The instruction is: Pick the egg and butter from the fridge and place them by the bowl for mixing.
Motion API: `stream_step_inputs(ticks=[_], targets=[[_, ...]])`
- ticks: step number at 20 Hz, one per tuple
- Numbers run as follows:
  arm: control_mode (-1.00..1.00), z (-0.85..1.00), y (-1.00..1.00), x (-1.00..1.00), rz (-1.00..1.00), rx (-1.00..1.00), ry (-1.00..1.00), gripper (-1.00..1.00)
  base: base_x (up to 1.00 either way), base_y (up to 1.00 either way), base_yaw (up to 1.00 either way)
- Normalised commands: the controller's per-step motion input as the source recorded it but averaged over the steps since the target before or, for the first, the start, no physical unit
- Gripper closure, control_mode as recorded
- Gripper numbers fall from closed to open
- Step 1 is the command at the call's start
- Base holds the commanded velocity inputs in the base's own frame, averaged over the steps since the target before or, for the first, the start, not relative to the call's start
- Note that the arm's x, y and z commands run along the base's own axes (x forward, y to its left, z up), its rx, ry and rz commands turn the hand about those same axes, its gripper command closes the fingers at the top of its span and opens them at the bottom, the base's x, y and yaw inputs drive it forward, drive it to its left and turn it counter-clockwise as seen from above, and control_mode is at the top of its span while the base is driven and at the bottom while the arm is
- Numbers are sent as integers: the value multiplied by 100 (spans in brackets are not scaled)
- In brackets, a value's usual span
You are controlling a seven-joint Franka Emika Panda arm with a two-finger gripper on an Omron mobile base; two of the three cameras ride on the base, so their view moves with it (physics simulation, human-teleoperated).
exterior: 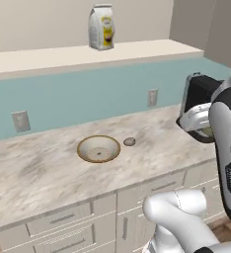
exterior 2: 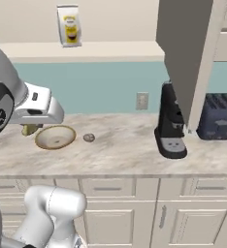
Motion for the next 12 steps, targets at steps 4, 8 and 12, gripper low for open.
stream_step_inputs(ticks=[4, 8, 12], targets=[[100, 0, 0, 0, 0, 0, 0, 100, 42, 0, 36], [100, 0, 0, 0, 0, 0, 0, 100, 61, -10, 27], [100, 0, 0, 0, 0, 0, 0, 100, 39, -32, 16]])
